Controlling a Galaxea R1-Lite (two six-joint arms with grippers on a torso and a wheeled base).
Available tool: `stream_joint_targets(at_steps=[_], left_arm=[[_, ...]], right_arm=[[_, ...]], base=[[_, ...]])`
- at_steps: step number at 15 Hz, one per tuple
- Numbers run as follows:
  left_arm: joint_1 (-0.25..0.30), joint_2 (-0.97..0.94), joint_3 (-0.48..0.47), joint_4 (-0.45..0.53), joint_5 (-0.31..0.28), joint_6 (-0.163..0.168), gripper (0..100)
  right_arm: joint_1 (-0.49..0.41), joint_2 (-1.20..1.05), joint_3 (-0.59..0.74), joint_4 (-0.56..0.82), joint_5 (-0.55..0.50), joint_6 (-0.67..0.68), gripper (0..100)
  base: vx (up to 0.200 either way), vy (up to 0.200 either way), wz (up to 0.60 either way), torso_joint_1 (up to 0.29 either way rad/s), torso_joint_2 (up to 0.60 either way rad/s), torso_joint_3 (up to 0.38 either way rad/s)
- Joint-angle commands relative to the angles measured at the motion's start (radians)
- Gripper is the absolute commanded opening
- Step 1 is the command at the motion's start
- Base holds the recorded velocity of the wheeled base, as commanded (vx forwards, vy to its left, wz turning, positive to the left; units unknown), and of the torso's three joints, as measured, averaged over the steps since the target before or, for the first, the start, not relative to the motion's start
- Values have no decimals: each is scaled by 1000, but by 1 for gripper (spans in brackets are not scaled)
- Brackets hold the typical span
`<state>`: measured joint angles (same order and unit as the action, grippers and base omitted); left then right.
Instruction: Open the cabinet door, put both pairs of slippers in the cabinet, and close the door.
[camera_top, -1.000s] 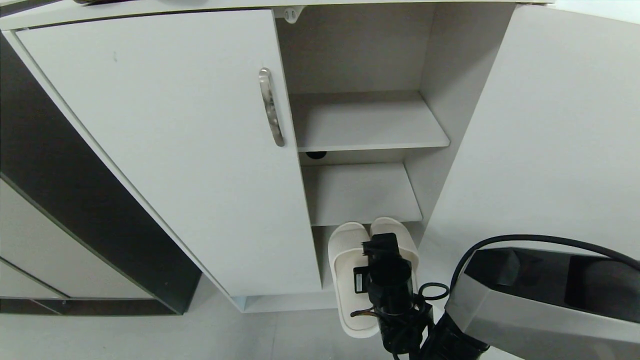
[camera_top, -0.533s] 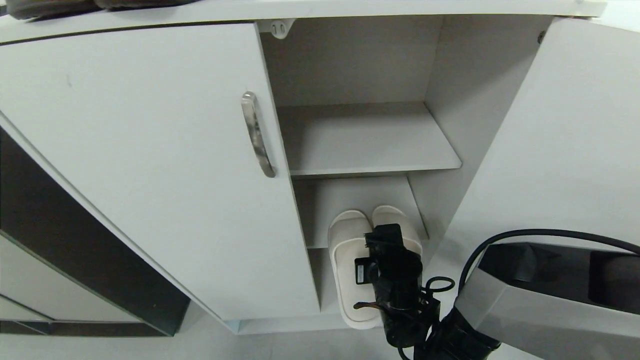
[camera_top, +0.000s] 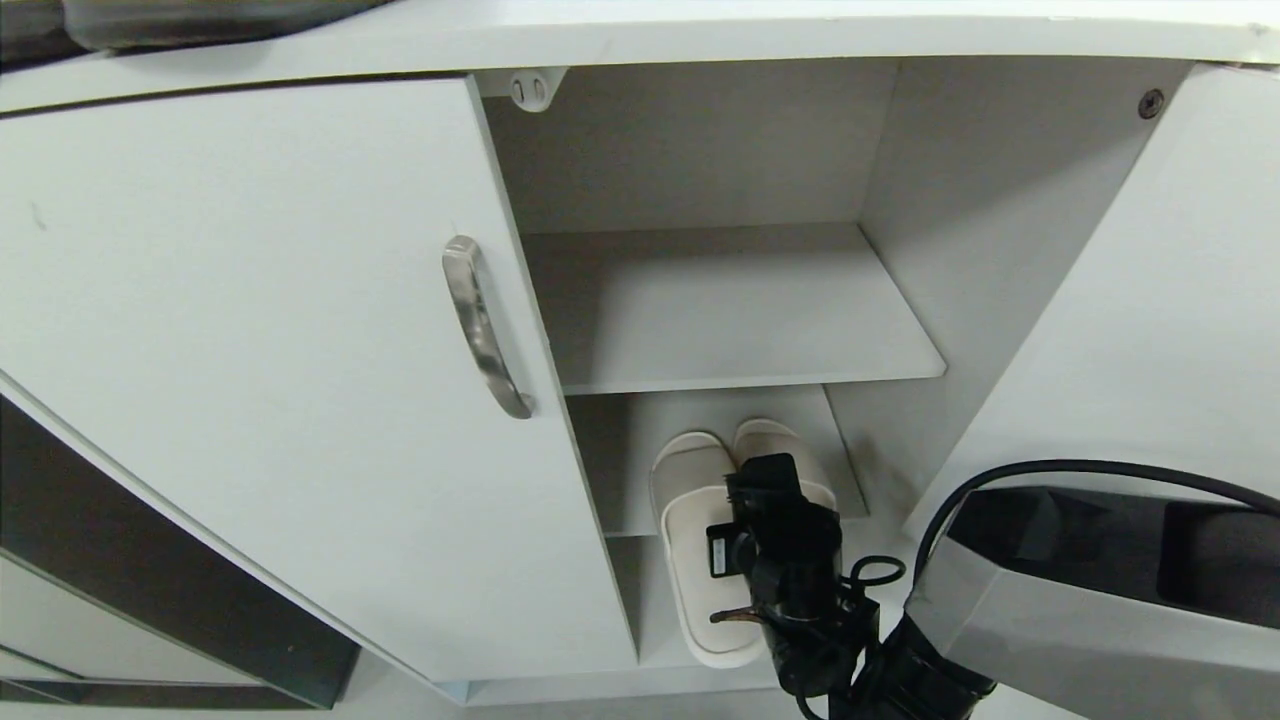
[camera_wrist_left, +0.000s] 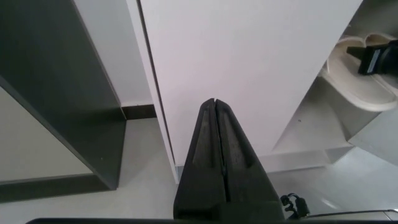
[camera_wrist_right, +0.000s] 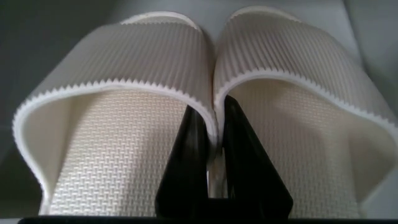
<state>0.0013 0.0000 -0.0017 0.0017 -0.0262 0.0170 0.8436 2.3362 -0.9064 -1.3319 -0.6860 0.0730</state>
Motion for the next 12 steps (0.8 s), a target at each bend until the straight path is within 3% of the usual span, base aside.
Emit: stream_joint_targets(at_steps=[1, 8, 12], left_arm=[[0, 0, 0, 0, 0, 0, 0], [0, 2, 0, 0, 0, -2, 0], [0, 2, 0, 0, 0, -2, 0]], right_arm=[[-32, 42, -63, 13, 9, -2, 0], [-107, 123, -384, 212, 39, -1, 0], [-129, 153, -493, 278, 39, 1, 0]], base=[[0, 0, 0, 0, 0, 0], [0, 0, 0, 0, 0, 0], [0, 0, 0, 0, 0, 0]])
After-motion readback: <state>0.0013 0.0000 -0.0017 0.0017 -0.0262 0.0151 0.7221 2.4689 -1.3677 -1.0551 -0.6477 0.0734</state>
